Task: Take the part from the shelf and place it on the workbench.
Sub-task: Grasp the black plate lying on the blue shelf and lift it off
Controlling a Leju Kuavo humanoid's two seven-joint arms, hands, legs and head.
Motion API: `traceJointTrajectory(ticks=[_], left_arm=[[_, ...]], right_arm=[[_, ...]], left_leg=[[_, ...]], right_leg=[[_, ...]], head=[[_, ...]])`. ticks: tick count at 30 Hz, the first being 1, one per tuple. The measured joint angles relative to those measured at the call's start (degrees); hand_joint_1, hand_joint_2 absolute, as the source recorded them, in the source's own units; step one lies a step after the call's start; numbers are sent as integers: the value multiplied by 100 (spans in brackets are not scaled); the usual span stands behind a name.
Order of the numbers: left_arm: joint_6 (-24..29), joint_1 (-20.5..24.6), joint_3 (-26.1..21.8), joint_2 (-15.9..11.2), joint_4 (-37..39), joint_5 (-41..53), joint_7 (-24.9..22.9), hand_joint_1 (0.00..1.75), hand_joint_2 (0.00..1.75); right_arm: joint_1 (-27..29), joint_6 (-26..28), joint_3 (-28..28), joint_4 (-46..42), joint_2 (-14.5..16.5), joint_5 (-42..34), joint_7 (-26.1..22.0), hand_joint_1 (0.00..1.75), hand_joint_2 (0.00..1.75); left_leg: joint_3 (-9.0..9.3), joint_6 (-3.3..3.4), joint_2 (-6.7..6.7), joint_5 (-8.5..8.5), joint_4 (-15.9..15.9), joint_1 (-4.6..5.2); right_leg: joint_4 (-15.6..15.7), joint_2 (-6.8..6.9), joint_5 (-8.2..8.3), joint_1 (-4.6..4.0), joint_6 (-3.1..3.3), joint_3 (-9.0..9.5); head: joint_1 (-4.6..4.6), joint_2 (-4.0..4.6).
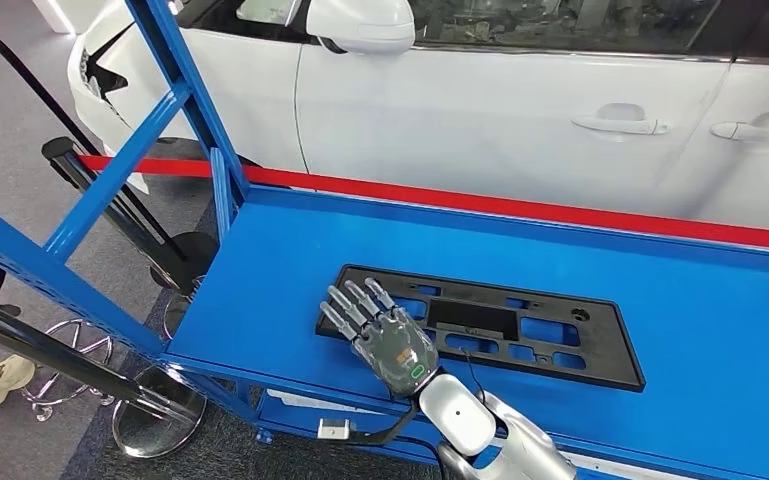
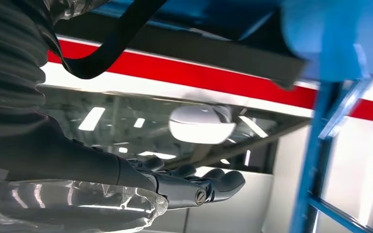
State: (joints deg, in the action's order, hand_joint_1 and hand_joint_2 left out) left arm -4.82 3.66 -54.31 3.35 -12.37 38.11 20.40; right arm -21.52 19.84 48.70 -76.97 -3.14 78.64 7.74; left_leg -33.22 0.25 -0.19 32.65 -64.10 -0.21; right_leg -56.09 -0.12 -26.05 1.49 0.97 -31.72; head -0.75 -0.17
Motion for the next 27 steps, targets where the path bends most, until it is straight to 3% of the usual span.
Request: traceJointTrajectory(ticks=[2,3,4,6,8,11,13,14,16,17,18,19,20,21,23,25,27], left_arm=[[-4,6,0,-1,0,31,-21,0,0],[-7,6,0,0,0,45,-32,0,0],[-10,8,0,1,0,59,-39,0,0],[-15,22,0,-8,-1,93,-44,0,0],[-18,41,1,-26,0,123,-45,0,0],[-20,48,1,-56,0,146,-47,0,0],[-29,57,-1,-62,0,150,-43,0,0],[-37,62,-2,-60,0,150,-41,0,0],[-55,57,-2,-56,0,152,-37,0,0],[-60,51,-2,-54,0,153,-38,0,0],[-62,47,-2,-53,0,153,-38,0,0],[-62,46,-2,-52,0,153,-38,0,0],[-62,48,-2,-52,0,153,-38,0,0],[-62,51,-2,-51,0,153,-38,0,0],[-62,59,-2,-51,0,153,-37,0,0],[-62,59,-4,-51,0,152,-35,0,0],[-67,45,-10,-55,1,152,-32,0,0]], right_arm=[[-103,-51,-56,214,54,-10,116,0,175],[-138,-59,-95,333,76,-4,174,0,175],[-168,-57,-139,447,97,13,230,0,175],[-227,-38,-246,648,146,74,346,0,175],[-271,-5,-384,835,188,157,478,0,175],[-263,111,-655,1063,208,301,709,0,175],[-232,211,-918,1163,206,354,862,0,175],[-211,244,-1051,1210,204,360,919,0,175],[-156,293,-1266,1302,186,361,963,0,175],[-128,306,-1336,1334,178,362,968,0,175],[-106,317,-1395,1359,170,362,968,0,175],[-94,320,-1440,1376,168,363,968,0,175],[-92,317,-1477,1389,168,363,968,0,175],[-92,314,-1508,1398,168,363,969,9,175],[-88,307,-1561,1411,172,366,1006,92,175],[-51,311,-1652,1415,175,369,1110,170,175],[40,362,-1816,1403,172,365,1220,175,175]], left_leg=[[-338,-25,-1,260,-704,-15],[-388,-10,0,221,-782,-15],[-324,23,2,62,-616,-9],[34,159,15,-419,216,32],[313,290,29,-677,833,81],[394,368,36,-732,1040,112],[486,382,18,-814,1247,86],[517,381,9,-845,1327,68],[495,376,4,-844,1307,79],[482,378,3,-831,1276,90],[478,376,1,-812,1247,97],[482,371,0,-793,1225,101],[493,361,1,-771,1201,102],[506,343,3,-749,1180,102],[507,296,13,-705,1132,123],[492,252,21,-684,1104,140],[482,216,28,-651,1067,134]], right_leg=[[-5,6,2,-12,4,-13],[-7,7,2,-20,5,-12],[-6,4,1,-32,5,-6],[8,-10,2,-51,7,18],[30,-19,17,-52,-12,24],[82,-18,50,-35,-82,20],[-23,-14,-57,-56,-129,-17],[-254,-12,-203,-66,-142,-122],[-1014,-9,-571,-65,-161,-492],[-1347,-9,-675,-66,-172,-664],[-1507,-8,-672,-69,-181,-750],[-1432,-7,-553,-72,-187,-718],[-1134,-4,-351,-73,-185,-571],[-715,1,-145,-72,-176,-358],[-65,10,80,-74,-134,-39],[88,11,91,-87,-84,25],[101,15,105,-65,-36,24]], head=[[1,0],[1,0],[1,0],[1,0],[1,0],[-2,0],[4,0],[7,0],[10,0],[10,0],[10,0],[10,0],[9,0],[9,0],[9,0],[8,0],[8,0]])
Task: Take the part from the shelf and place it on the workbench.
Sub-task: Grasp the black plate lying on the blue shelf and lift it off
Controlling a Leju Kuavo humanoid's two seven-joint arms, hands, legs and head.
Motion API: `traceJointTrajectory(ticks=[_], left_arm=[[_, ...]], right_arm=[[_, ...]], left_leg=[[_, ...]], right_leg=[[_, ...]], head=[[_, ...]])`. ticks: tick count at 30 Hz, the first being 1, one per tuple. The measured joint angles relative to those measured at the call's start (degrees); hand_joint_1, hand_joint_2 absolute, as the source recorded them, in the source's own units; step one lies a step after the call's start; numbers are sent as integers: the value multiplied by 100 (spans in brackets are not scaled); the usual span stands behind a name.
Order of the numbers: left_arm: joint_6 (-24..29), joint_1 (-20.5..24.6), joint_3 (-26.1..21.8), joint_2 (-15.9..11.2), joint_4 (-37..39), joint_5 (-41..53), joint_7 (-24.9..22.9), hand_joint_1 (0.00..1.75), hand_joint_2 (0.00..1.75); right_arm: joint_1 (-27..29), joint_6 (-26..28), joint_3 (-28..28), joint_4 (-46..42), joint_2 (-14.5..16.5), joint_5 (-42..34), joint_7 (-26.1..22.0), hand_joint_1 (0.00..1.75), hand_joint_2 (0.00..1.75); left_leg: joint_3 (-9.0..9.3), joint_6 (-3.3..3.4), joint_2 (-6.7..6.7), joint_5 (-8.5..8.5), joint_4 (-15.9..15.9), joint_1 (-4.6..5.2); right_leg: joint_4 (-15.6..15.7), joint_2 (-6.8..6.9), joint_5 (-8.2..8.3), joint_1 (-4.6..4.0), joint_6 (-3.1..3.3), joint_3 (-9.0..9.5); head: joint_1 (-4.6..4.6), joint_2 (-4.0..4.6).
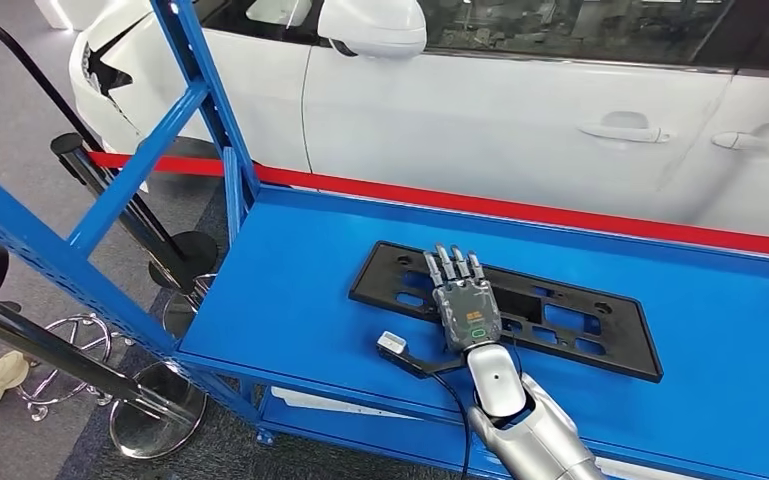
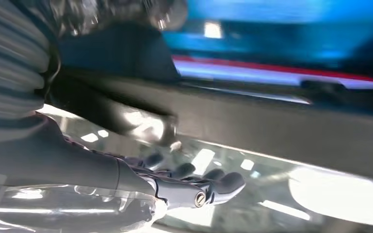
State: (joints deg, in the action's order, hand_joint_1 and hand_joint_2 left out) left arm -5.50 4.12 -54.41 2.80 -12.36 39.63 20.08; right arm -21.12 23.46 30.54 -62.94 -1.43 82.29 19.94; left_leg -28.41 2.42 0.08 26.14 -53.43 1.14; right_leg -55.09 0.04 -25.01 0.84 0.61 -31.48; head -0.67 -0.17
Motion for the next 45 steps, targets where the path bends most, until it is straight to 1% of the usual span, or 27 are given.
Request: traceJointTrajectory(ticks=[2,5,6,7,8,10,11,12,16,18,20,21,22,23,26,28,31,33,35,36,37,38,39,40,42,43,45], left_arm=[[-16,-23,-9,-5,2,-1,13,0,0],[-92,-68,-41,-16,3,-1,90,0,0],[-132,-87,-52,-18,3,0,134,0,0],[-172,-103,-61,-18,3,2,183,0,0],[-209,-112,-69,-19,3,7,241,0,0],[-260,-111,-79,-22,2,28,362,0,0],[-277,-106,-80,-26,2,44,422,0,0],[-285,-105,-81,-31,2,58,473,0,0],[-294,-103,-85,-41,1,104,586,0,0],[-295,-88,-85,-36,1,121,605,0,0],[-298,-77,-86,-36,1,130,622,0,0],[-303,-75,-90,-36,1,133,637,0,0],[-307,-75,-95,-36,1,134,653,0,0],[-310,-78,-102,-36,1,135,669,0,44],[-313,-77,-118,-41,1,136,709,0,175],[-286,-75,-127,-47,1,134,737,0,175],[-219,-101,-141,-49,2,134,742,0,175],[-222,-108,-162,-55,2,134,742,0,175],[-308,-95,-202,-60,2,119,754,0,175],[-372,-96,-230,-62,3,102,772,0,175],[-436,-101,-260,-62,3,84,804,0,175],[-481,-105,-286,-61,3,69,850,0,175],[-507,-103,-307,-61,3,60,901,0,175],[-520,-94,-325,-76,1,58,946,0,175],[-513,-78,-362,-106,-2,63,995,0,175],[-502,-76,-382,-126,-4,66,1004,0,175],[-490,-74,-413,-147,-5,69,1007,0,175]], right_arm=[[131,87,-212,-48,-14,-14,37,175,175],[419,213,-588,-171,-73,-69,-44,175,175],[514,248,-719,-219,-90,-100,-84,175,175],[593,281,-838,-267,-101,-129,-123,175,175],[654,305,-957,-322,-109,-156,-163,175,175],[747,327,-1160,-436,-114,-186,-245,175,175],[786,331,-1256,-488,-117,-195,-286,175,175],[826,336,-1336,-534,-120,-198,-328,175,175],[1015,347,-1566,-681,-145,-199,-451,175,175],[1078,361,-1651,-739,-164,-199,-502,175,175],[1149,409,-1721,-800,-170,-194,-571,175,175],[1201,444,-1751,-840,-173,-191,-609,175,175],[1254,477,-1776,-889,-175,-187,-642,175,175],[1299,502,-1794,-942,-177,-185,-664,175,175],[1387,547,-1820,-1076,-177,-183,-698,175,175],[1469,637,-1827,-1195,-175,-171,-767,175,175],[1677,939,-1824,-1522,-175,-302,-1095,175,175],[1763,1202,-1796,-1851,-178,-744,-1553,175,175],[1803,1341,-1720,-2265,-210,-1607,-2243,175,175],[1821,1356,-1669,-2498,-243,-2144,-2649,175,175],[1840,1335,-1609,-2757,-282,-2712,-3080,175,175],[1854,1283,-1544,-3021,-317,-3235,-3466,175,175],[1860,1196,-1471,-3299,-348,-3727,-3808,175,175],[1865,1081,-1392,-3574,-372,-4183,-4107,175,175],[1874,825,-1215,-4064,-414,-4987,-4602,175,175],[1881,714,-1121,-4262,-428,-5302,-4800,175,175],[1895,505,-938,-4609,-453,-5758,-5069,175,175]], left_leg=[[-137,-78,3,245,-335,-26],[-656,-219,-1,848,-1517,-122],[-756,-243,-1,901,-1745,-149],[-744,-254,-2,827,-1732,-170],[-617,-252,-2,648,-1475,-183],[-177,-210,5,227,-581,-185],[-6,-181,8,105,-219,-170],[92,-153,10,55,-3,-152],[165,-14,3,-55,230,-132],[181,45,-20,-128,308,-145],[149,72,-41,-135,293,-116],[142,77,-45,-131,283,-108],[138,75,-43,-122,267,-108],[140,66,-38,-105,243,-115],[141,-24,-15,-13,132,-119],[121,-73,-9,36,75,-97],[66,-133,-11,149,-54,-124],[-157,-206,-15,472,-558,-148],[-544,-250,-17,873,-1386,-161],[-697,-249,-17,974,-1700,-163],[-762,-225,-16,954,-1814,-158],[-719,-177,-14,819,-1695,-146],[-570,-96,-11,594,-1353,-119],[-367,27,-8,354,-894,-63],[-61,235,-14,82,-197,42],[-7,290,-18,51,-53,87],[20,321,-20,11,48,102]], right_leg=[[14,13,16,40,39,-4],[6,46,20,51,52,-32],[1,54,20,55,51,-37],[-3,58,19,61,49,-38],[-6,56,18,67,46,-32],[7,52,23,76,25,-9],[18,48,32,76,-1,-4],[31,46,45,78,-36,-2],[52,45,36,87,-191,-2],[-444,30,-295,71,-198,-234],[-1301,5,-710,52,-191,-631],[-1603,-1,-794,48,-196,-766],[-1684,-4,-756,49,-203,-797],[-1512,-2,-609,57,-213,-705],[-332,3,-80,109,-235,-122],[-29,-7,-26,115,-180,9],[-66,-9,-61,98,-61,-12],[-76,-11,-60,96,-16,-34],[-81,-17,-58,72,1,-51],[-83,-20,-59,56,5,-53],[-83,-24,-62,33,9,-49],[-83,-31,-64,6,13,-39],[-79,-38,-67,-25,19,-24],[-70,-39,-68,-39,28,-7],[-52,-38,-64,-46,34,5],[-49,-35,-60,-25,31,-5],[-32,-31,-49,-13,3,-15]], head=[[-6,0],[-12,0],[-12,0],[-12,0],[-12,0],[-12,0],[-12,0],[-11,0],[-9,0],[-7,0],[-7,0],[-7,0],[-8,0],[-7,0],[-9,0],[-14,0],[-17,0],[-20,0],[-21,0],[-22,0],[-21,0],[-21,0],[-21,0],[-18,0],[-17,0],[-17,0],[-21,0]])
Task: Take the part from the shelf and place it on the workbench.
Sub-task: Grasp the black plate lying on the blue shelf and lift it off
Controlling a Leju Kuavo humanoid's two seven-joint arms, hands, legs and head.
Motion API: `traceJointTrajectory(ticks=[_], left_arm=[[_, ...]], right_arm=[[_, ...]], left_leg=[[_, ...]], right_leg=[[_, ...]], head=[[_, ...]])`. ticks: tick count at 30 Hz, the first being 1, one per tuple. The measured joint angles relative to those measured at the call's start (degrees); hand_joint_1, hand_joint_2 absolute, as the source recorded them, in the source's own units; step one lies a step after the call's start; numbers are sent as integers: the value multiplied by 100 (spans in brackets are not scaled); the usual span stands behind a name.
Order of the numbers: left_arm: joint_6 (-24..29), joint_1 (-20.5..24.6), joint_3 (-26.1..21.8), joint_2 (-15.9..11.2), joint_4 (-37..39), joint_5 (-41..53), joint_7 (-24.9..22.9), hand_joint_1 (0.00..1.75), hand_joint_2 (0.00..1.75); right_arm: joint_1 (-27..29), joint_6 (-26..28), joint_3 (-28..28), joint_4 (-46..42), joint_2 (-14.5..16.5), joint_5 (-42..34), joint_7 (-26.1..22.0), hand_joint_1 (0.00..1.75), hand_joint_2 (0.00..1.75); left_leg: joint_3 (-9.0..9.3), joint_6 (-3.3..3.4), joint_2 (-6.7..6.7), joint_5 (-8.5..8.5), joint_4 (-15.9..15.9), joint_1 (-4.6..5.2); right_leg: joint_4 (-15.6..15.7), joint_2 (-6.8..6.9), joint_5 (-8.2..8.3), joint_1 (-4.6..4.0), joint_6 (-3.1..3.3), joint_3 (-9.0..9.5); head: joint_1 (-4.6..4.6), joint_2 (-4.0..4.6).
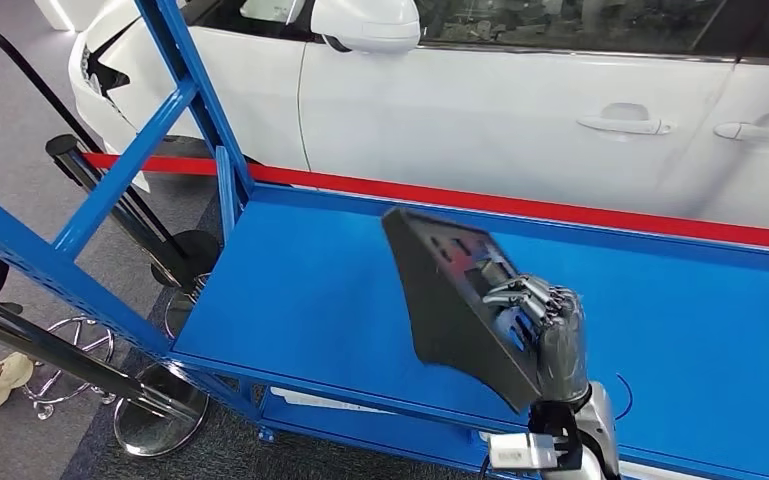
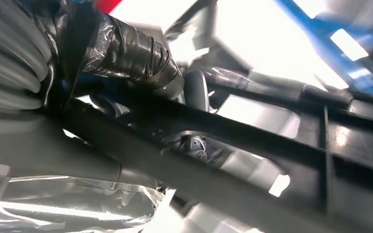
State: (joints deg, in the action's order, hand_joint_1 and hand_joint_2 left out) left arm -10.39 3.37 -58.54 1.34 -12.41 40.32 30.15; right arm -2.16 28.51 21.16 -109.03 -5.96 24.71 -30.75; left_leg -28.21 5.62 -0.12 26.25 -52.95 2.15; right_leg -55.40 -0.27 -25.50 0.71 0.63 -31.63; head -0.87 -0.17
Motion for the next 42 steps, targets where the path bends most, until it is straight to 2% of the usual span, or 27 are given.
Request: traceJointTrajectory(ticks=[2,3,5,6,7,8,9,11,12,15,17,19,21,22,23,24,26,27,28,30,32,33,36,37,38,39,42], left_arm=[[-38,5,-12,3,0,4,-4,0,175],[-58,7,-14,8,0,10,-2,0,175],[-95,3,-15,31,1,33,12,0,175],[-118,0,-15,44,2,42,29,0,175],[-144,-3,-15,58,2,49,60,0,175],[-167,-6,-16,71,2,50,96,0,175],[-185,-8,-16,77,2,53,130,0,175],[-196,-10,-20,79,2,60,172,0,175],[-191,-10,-23,74,2,66,183,0,175],[-170,-12,-39,61,2,93,209,0,175],[-155,-16,-46,57,3,107,223,0,175],[-134,-20,-50,55,4,114,231,0,175],[-117,-31,-52,57,4,122,233,0,175],[-110,-41,-53,58,4,129,232,0,175],[-105,-51,-53,59,4,140,231,0,175],[-99,-58,-55,58,4,152,230,0,175],[-81,-60,-61,44,4,172,226,0,175],[-72,-59,-65,34,4,182,224,0,175],[-59,-58,-73,22,5,194,221,0,175],[-43,-59,-85,8,7,219,215,0,175],[-27,-49,-92,7,7,232,213,0,175],[-21,-36,-93,12,7,241,213,0,175],[-14,-10,-93,42,7,275,207,0,175],[-13,-8,-93,51,7,284,201,0,175],[-15,-5,-93,59,7,291,189,0,175],[-20,0,-93,64,7,295,173,0,175],[-37,12,-96,77,7,299,129,0,175]], right_arm=[[-3,-221,142,-326,-28,-400,-176,175,175],[-11,-323,197,-470,-43,-610,-254,175,175],[-26,-531,279,-671,-68,-1002,-392,175,175],[-24,-684,315,-749,-78,-1237,-465,175,175],[-22,-910,347,-842,-87,-1575,-543,175,175],[-24,-1185,372,-954,-92,-1991,-600,175,175],[-28,-1476,388,-1076,-93,-2432,-619,175,175],[-50,-2027,397,-1310,-88,-3227,-545,175,175],[-61,-2263,399,-1403,-80,-3539,-479,175,175],[-73,-2868,400,-1560,-49,-4237,-289,175,175],[-71,-3294,400,-1586,-32,-4560,-135,175,175],[-63,-3791,400,-1585,-27,-4791,28,175,175],[-39,-4197,400,-1570,-29,-4874,127,175,175],[-22,-4336,401,-1558,-31,-4865,157,175,175],[-7,-4444,406,-1546,-33,-4827,183,175,175],[4,-4532,417,-1536,-35,-4768,201,175,175],[13,-4668,450,-1522,-43,-4630,220,175,175],[18,-4714,466,-1515,-48,-4573,223,175,175],[25,-4747,480,-1506,-56,-4533,224,175,175],[39,-4786,497,-1478,-82,-4484,215,175,175],[40,-4805,502,-1454,-129,-4490,183,175,175],[32,-4806,501,-1445,-158,-4516,164,175,175],[24,-4813,490,-1398,-245,-4581,138,175,175],[31,-4818,487,-1376,-270,-4586,138,175,175],[40,-4824,479,-1355,-291,-4593,138,175,175],[52,-4829,463,-1341,-309,-4605,136,175,175],[92,-4854,378,-1322,-333,-4640,113,175,175]], left_leg=[[70,13,-10,-97,164,-37],[97,9,-15,-139,227,-63],[81,-23,-22,-134,207,-76],[66,-45,-23,-115,169,-79],[56,-69,-24,-90,131,-86],[51,-97,-22,-62,92,-98],[55,-132,-19,-29,52,-116],[66,-219,-10,43,-21,-133],[62,-251,-6,69,-50,-130],[49,-283,-3,103,-79,-119],[4,-331,-5,218,-219,-133],[-245,-420,-8,578,-788,-174],[-632,-477,-9,968,-1613,-214],[-752,-475,-8,1029,-1862,-222],[-770,-451,-6,966,-1890,-219],[-675,-401,-3,791,-1676,-207],[-285,-214,5,341,-819,-136],[-127,-127,2,198,-457,-99],[-35,-63,-3,126,-229,-65],[-16,-20,-13,107,-120,-39],[44,-17,-18,14,29,-73],[70,-20,-24,-34,100,-92],[50,-65,-41,-53,99,-101],[38,-79,-43,-37,71,-98],[33,-92,-45,-19,43,-97],[39,-108,-44,1,20,-98],[70,-183,-36,82,-58,-96]], right_leg=[[-121,7,-114,-20,-27,-48],[-345,8,-267,-28,-39,-143],[-1083,9,-669,-8,-78,-480],[-1432,11,-802,4,-105,-645],[-1621,13,-829,16,-134,-737],[-1591,16,-740,26,-161,-721],[-1331,20,-555,40,-188,-590],[-562,25,-198,78,-238,-203],[-288,18,-109,87,-218,-68],[-120,-7,-91,85,-68,7],[-123,-1,-89,95,-4,-6],[-129,8,-81,97,34,-35],[-143,17,-77,84,44,-70],[-149,20,-76,72,44,-77],[-150,21,-76,54,44,-74],[-145,18,-76,34,45,-61],[-119,11,-70,-7,52,-25],[-105,8,-64,-20,52,-17],[-96,9,-57,-24,51,-19],[-74,16,-34,-19,21,-29],[-117,23,-87,-29,-18,-46],[-271,22,-204,-35,-35,-113],[-1324,21,-774,-29,-79,-592],[-1609,22,-861,-27,-99,-725],[-1701,23,-834,-23,-118,-766],[-1558,25,-692,-16,-133,-691],[-461,38,-159,13,-138,-148]], head=[[3,0],[4,0],[5,0],[5,0],[6,0],[5,0],[6,0],[6,0],[5,0],[2,0],[2,0],[2,0],[0,0],[1,0],[0,0],[0,0],[2,0],[2,0],[2,0],[0,0],[3,0],[5,0],[8,0],[8,0],[8,0],[8,0],[8,0]])
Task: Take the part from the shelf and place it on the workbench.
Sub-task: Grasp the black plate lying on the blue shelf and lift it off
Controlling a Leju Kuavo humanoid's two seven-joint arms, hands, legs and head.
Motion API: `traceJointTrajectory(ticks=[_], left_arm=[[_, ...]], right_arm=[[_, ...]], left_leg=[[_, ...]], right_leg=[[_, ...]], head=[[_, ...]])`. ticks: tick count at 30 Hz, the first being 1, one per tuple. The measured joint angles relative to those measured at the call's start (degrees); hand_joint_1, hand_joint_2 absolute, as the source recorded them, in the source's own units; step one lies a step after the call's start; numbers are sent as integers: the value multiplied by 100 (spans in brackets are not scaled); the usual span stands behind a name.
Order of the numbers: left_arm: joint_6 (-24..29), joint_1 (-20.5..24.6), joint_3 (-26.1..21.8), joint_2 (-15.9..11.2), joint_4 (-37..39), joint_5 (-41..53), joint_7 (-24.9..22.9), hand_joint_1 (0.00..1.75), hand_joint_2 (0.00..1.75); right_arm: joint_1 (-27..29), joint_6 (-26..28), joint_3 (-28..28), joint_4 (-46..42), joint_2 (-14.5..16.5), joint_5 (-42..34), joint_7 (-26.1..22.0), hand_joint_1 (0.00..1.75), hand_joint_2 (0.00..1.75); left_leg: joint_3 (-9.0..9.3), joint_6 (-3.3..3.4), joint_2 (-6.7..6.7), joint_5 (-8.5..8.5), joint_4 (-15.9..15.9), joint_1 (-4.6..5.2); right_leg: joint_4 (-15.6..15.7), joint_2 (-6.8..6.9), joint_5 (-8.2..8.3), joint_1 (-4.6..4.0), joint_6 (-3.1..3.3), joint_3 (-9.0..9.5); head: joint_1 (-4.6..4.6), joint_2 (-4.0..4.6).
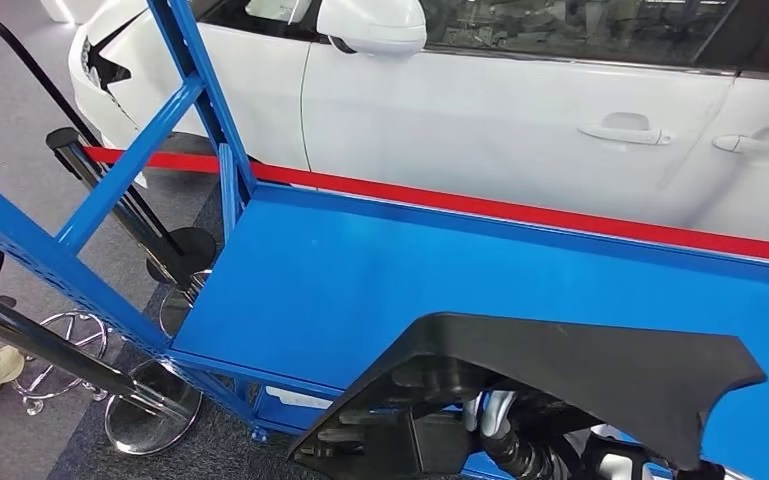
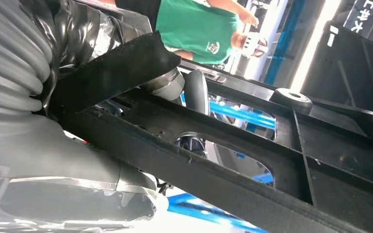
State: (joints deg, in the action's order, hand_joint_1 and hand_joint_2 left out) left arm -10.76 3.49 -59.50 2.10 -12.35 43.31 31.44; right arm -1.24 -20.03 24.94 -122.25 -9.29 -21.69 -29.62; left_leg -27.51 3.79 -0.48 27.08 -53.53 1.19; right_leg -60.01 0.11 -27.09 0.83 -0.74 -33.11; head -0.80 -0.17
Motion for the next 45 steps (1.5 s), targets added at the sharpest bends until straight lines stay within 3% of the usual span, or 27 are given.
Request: traceJointTrajectory(ticks=[2,4,6,9,10,11,12,13,15,17,20,22,24,25,26,27,28,30,31,33,35,37,40,41,42,43,45], left_arm=[[-4,6,-9,0,0,-1,-5,0,175],[-5,10,-20,-7,-1,-1,-5,0,175],[-7,13,-26,-9,1,-1,-5,0,175],[-8,13,-33,-3,4,-1,-5,0,175],[-8,8,-35,-2,4,-1,-5,0,175],[-8,4,-36,0,4,0,-6,0,175],[-8,1,-37,1,4,0,-7,0,175],[-3,3,-37,2,4,-3,-16,0,175],[19,11,-39,-9,4,-7,-51,0,175],[64,13,-42,-24,4,0,-88,0,175],[132,9,-43,-46,4,28,-135,0,175],[153,21,-43,-48,4,53,-176,0,175],[171,33,-43,-39,4,75,-211,0,175],[183,35,-43,-35,4,88,-222,0,175],[194,36,-43,-31,4,98,-228,0,175],[204,36,-43,-30,4,107,-234,0,175],[214,37,-43,-29,4,111,-239,0,175],[227,39,-43,-30,4,114,-245,0,175],[232,43,-43,-32,4,118,-247,0,175],[244,57,-43,-41,4,125,-249,0,175],[258,68,-43,-53,5,141,-250,0,175],[272,73,-43,-60,6,167,-246,0,175],[288,85,-43,-65,7,202,-242,0,175],[290,86,-43,-65,7,215,-241,0,175],[291,87,-42,-64,7,226,-239,0,175],[291,92,-40,-64,7,232,-237,0,175],[293,120,-37,-77,5,241,-229,0,175]], right_arm=[[25,-22,-55,10,-10,-8,-17,175,175],[49,-36,-95,17,-18,-11,-25,175,175],[58,-38,-120,21,-23,-13,-27,175,175],[68,-38,-135,25,-31,-13,-28,175,175],[75,-38,-137,26,-33,-13,-28,175,175],[81,-38,-138,28,-34,-13,-28,175,175],[86,-39,-140,30,-35,-13,-28,175,175],[88,-44,-144,29,-35,-13,-28,175,175],[95,-63,-169,28,-34,-17,-28,175,175],[118,-92,-216,28,-33,-21,-26,175,175],[148,-148,-291,27,-31,-15,-16,175,175],[142,-170,-341,27,-31,-6,-12,175,175],[140,-173,-370,38,-31,7,9,175,175],[143,-172,-374,45,-30,16,28,175,175],[145,-168,-375,54,-27,28,48,175,175],[146,-164,-374,63,-23,43,65,175,175],[143,-156,-373,69,-13,59,78,175,175],[124,-130,-365,78,21,98,107,175,175],[108,-113,-358,81,49,114,124,175,175],[74,-67,-347,87,104,131,156,175,175],[45,-6,-334,97,143,137,171,175,175],[18,54,-312,104,155,137,166,175,175],[-4,113,-275,105,157,136,159,175,175],[-6,129,-265,105,157,136,156,175,175],[-9,142,-259,105,157,136,153,175,175],[-16,151,-256,105,157,137,149,175,175],[-45,156,-253,104,158,138,142,175,175]], left_leg=[[-16,-37,2,22,-32,19],[-36,-58,2,42,-57,24],[-127,-135,7,214,-280,5],[-639,-284,11,782,-1395,-85],[-805,-306,11,891,-1732,-110],[-885,-309,11,883,-1875,-124],[-853,-293,13,755,-1779,-126],[-713,-252,16,533,-1454,-118],[-319,-98,23,111,-584,-68],[-120,19,26,-25,-113,-15],[-74,64,19,-91,55,-2],[-33,67,5,-197,182,-34],[-68,59,-3,-218,167,-38],[-98,59,-5,-214,134,-30],[-120,55,-6,-207,107,-25],[-136,49,-6,-202,86,-22],[-147,38,-3,-193,59,-25],[-160,-9,4,-159,3,-21],[-180,-36,7,-146,-37,-10],[-234,-80,9,-145,-88,14],[-289,-113,11,-128,-127,6],[-410,-194,15,117,-416,-25],[-787,-322,13,766,-1499,-98],[-850,-332,14,864,-1741,-109],[-816,-317,16,849,-1777,-111],[-669,-274,18,723,-1573,-102],[-181,-81,28,371,-738,-37]], right_leg=[[330,-4,67,-1,54,138],[353,-16,75,3,114,133],[353,-17,77,30,155,126],[344,-11,80,47,183,102],[339,-10,80,47,184,97],[337,-11,80,45,184,96],[337,-15,80,41,184,102],[341,-20,80,31,184,115],[363,-30,85,18,179,142],[381,-31,101,36,152,139],[410,-20,113,50,72,133],[126,-17,-125,34,39,19],[-598,-16,-562,37,28,-291],[-962,-16,-719,41,14,-449],[-1174,-15,-765,40,-1,-534],[-1179,-14,-701,42,-15,-521],[-964,-12,-540,47,-25,-398],[-214,-6,-173,55,-32,-5],[96,-6,-64,58,-14,143],[342,-11,-1,52,41,221],[347,-10,33,64,105,179],[335,2,62,85,155,129],[308,20,100,76,184,41],[302,25,115,66,186,17],[300,26,132,53,189,-1],[302,23,148,32,192,-12],[323,17,189,4,204,-15]], head=[[-2,0],[-2,0],[-3,0],[-5,0],[-5,0],[-5,0],[-5,0],[-5,0],[-5,0],[-5,0],[-4,0],[-1,0],[1,0],[1,0],[2,0],[2,0],[2,0],[2,0],[0,0],[-2,0],[-3,0],[-5,0],[-8,0],[-8,0],[-8,0],[-8,0],[-7,0]])
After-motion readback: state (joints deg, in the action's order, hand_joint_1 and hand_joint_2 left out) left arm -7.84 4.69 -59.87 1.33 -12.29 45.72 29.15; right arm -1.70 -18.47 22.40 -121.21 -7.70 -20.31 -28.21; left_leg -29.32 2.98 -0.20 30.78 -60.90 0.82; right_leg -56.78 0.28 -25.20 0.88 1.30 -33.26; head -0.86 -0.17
